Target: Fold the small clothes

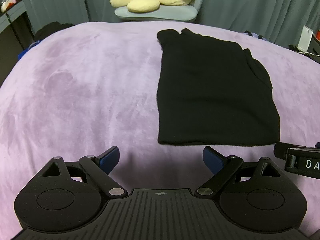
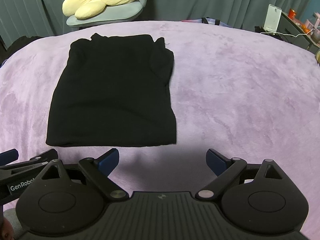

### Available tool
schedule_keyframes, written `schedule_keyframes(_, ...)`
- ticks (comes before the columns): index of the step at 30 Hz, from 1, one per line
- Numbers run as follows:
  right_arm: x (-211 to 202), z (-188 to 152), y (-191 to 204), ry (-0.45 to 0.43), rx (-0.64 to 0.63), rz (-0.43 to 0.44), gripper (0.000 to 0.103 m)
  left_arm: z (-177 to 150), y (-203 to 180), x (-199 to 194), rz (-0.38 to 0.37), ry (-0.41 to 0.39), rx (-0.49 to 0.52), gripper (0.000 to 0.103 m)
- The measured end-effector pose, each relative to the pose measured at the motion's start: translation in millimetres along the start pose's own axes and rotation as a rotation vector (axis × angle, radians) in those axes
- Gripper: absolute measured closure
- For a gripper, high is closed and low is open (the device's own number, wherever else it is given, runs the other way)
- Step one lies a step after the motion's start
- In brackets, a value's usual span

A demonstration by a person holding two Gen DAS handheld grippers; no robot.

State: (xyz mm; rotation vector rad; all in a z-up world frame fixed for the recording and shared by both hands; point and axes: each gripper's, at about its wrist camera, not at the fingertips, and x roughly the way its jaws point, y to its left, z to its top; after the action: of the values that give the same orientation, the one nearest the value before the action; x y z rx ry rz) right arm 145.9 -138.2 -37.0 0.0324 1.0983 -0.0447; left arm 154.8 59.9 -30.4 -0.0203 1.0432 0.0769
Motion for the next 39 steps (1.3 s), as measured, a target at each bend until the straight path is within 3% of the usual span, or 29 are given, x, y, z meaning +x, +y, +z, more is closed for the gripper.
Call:
schedule_keyframes(24,-1.2,-0.1,2.5,-0.007,-0.018,-0.010,0.009,0.8,-2.3,4.0,0.005,0.000,0.008,0.009)
schedule_keyframes(31,-0.4,0.4,1.9,-0.006,-0.013,-0.021,0.009,-0.9,-3.2,-0.4,-0.022,-0.043,0.022,0.009)
schedule_keyframes(39,-2.4,1.3,0.3,-0.007,-0.012,-0.032,0.009,1.7,-4.3,1.1,-0.008,-0.018,0.015,0.009)
